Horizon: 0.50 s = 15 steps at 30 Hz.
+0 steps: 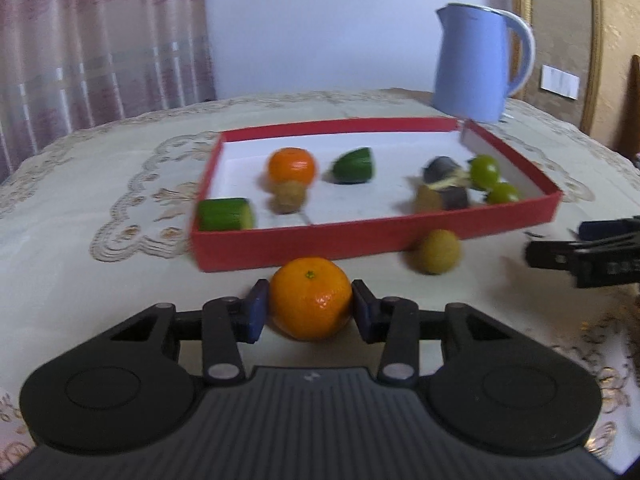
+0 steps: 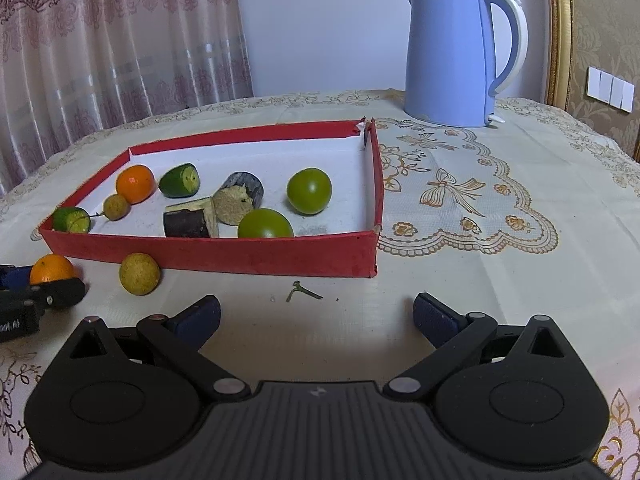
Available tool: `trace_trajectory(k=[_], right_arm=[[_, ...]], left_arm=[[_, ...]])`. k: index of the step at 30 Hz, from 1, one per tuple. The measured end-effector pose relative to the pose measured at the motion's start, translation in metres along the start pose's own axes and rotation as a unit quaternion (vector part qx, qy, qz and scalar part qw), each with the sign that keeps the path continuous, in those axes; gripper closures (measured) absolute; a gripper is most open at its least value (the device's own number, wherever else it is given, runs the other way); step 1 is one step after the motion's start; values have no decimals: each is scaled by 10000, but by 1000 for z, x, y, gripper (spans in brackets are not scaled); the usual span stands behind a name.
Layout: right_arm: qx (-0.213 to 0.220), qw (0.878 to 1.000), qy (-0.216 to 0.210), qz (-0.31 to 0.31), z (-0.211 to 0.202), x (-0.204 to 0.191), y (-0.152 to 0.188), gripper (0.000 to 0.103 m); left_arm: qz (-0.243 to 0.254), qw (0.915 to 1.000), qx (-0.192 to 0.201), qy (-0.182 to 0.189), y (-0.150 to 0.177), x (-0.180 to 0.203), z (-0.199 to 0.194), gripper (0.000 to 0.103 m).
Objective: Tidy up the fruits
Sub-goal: 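Lower the left tool onto the orange and grasp it, then reach the right tool to the yellow round fruit and grasp it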
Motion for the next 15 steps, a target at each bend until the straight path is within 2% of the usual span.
trace_trajectory(k=[5, 8, 13, 15], right_arm=[[158, 9996, -212, 12, -10, -19, 4, 0], [9, 9989, -463, -38, -7, -40, 4, 0], [4, 9990, -94, -442, 4, -72, -2, 0], [45, 9991, -63, -429, 7, -78, -4, 0]], left_arm=[[-200, 9998, -47, -16, 0, -12, 2, 61], [-172, 9998, -47, -40, 0, -10, 2, 59], [-278, 9996, -50, -6, 1, -14, 2, 58], [-272, 9996, -51, 0, 1, -13, 2, 58]])
Point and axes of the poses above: each gripper's, at about its wrist camera, not at the fingertips, and z roughly the way its jaws point, x to its right, y to its underside, the point moved 3 cm from there along z, roughly the way its jaws point, and after that the axes turned 1 degree about x, right-handed, at the moved point
